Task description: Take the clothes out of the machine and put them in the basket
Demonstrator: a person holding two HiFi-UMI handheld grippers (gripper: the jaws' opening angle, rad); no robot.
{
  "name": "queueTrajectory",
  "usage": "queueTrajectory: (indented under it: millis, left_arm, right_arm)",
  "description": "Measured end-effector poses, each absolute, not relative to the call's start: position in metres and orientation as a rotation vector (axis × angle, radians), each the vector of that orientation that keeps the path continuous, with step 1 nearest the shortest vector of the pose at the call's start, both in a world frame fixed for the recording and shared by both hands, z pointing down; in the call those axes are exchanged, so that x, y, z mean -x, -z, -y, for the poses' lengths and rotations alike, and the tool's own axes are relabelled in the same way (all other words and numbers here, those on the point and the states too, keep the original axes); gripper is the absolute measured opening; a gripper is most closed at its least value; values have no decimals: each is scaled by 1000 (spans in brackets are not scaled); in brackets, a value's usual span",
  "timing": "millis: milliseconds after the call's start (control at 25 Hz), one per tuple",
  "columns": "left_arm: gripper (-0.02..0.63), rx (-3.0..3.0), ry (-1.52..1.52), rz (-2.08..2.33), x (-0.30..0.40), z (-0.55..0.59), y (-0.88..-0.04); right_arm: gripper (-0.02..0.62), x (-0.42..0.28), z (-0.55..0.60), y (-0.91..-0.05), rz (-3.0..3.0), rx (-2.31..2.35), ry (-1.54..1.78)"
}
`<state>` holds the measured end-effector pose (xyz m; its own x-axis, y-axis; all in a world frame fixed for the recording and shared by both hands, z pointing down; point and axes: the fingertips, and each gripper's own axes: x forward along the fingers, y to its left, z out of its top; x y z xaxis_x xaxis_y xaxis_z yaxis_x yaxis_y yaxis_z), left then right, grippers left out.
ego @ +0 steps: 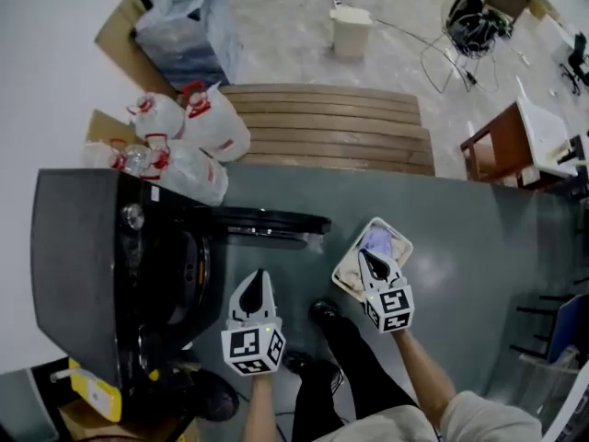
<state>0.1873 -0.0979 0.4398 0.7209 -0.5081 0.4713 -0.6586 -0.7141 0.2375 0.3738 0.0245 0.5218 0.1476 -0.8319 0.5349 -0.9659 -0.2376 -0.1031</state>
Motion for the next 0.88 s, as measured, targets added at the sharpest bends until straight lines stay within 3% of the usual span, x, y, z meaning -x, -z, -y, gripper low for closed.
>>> queueTrajectory:
  millis: [560, 880]
  left_arm:
    - [18, -2267, -395, 1582, 91, 105, -315]
    - [18, -2170, -291, 1782, 181, 58, -250]
  right_arm:
    - [23, -163, 97, -349, 2256, -1696, -444]
    - [23, -87, 90, -266, 2398, -1543, -329]
